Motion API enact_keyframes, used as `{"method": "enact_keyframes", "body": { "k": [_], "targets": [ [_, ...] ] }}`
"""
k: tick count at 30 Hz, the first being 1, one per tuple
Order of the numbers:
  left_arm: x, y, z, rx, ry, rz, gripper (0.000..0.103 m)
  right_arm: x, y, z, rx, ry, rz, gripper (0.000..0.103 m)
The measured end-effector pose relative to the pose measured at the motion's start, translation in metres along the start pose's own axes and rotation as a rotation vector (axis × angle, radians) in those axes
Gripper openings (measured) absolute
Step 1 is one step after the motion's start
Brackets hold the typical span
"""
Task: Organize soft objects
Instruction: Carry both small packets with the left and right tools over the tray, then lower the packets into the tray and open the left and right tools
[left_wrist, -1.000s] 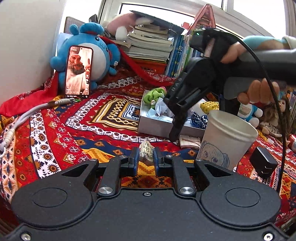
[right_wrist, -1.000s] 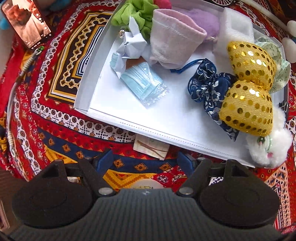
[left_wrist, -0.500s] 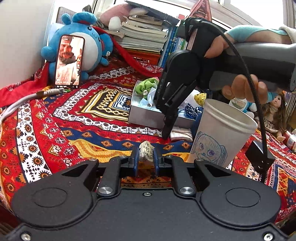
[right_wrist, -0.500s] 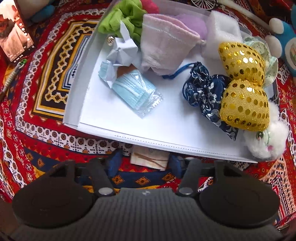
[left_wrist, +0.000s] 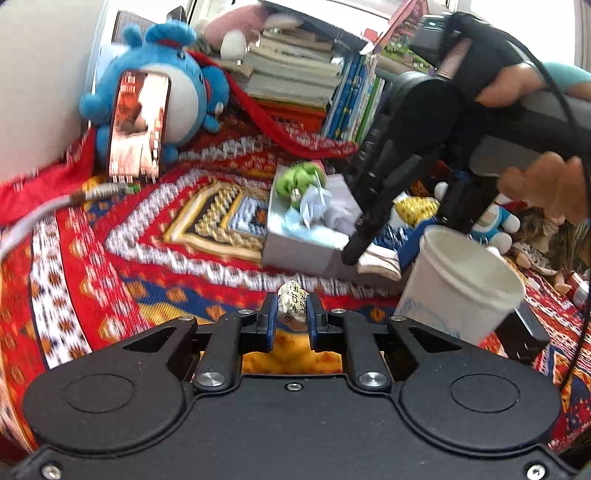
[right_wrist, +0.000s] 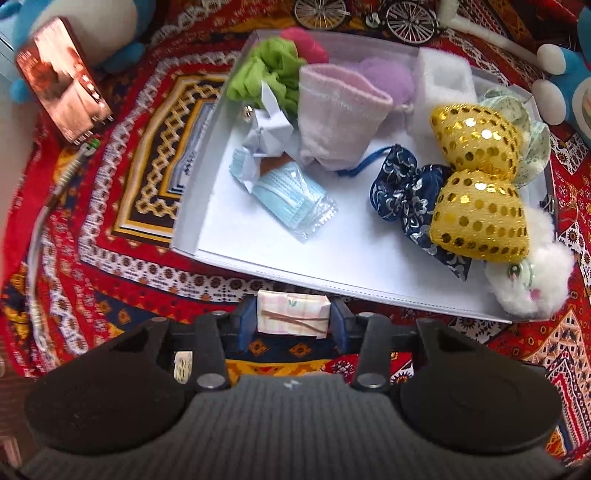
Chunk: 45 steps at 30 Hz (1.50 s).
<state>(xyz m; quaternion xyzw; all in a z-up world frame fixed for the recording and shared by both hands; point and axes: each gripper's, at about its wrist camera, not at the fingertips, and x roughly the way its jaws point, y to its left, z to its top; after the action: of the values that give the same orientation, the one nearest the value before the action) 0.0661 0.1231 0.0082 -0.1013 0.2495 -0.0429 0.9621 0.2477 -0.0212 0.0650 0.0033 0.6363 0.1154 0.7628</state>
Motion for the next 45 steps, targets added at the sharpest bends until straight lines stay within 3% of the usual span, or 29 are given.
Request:
{"method": "enact_keyframes", "body": {
  "k": [7, 11, 17, 30, 45],
  "targets": [
    [0.010, 0.009, 0.044, -0.014, 0.009, -0.053, 0.015, -0.036, -0.026, -0.001, 0.023, -0.104, 0.099, 0.047],
    [0.034, 0.014, 0.076, -0.056, 0.058, -0.120, 0.015, -0.047, -0.042, 0.000, 0.048, -0.194, 0.125, 0.047],
    [0.078, 0.003, 0.104, -0.051, 0.162, -0.154, 0.015, -0.049, -0.076, -0.001, 0.098, -0.261, 0.138, 0.047],
    [0.131, -0.034, 0.109, 0.040, 0.339, -0.182, 0.015, -0.022, -0.109, -0.014, 0.071, -0.234, 0.133, 0.049],
    [0.162, -0.047, 0.101, 0.093, 0.378, -0.137, 0.016, 0.004, -0.118, -0.021, 0.049, -0.266, 0.105, 0.051]
  ]
}}
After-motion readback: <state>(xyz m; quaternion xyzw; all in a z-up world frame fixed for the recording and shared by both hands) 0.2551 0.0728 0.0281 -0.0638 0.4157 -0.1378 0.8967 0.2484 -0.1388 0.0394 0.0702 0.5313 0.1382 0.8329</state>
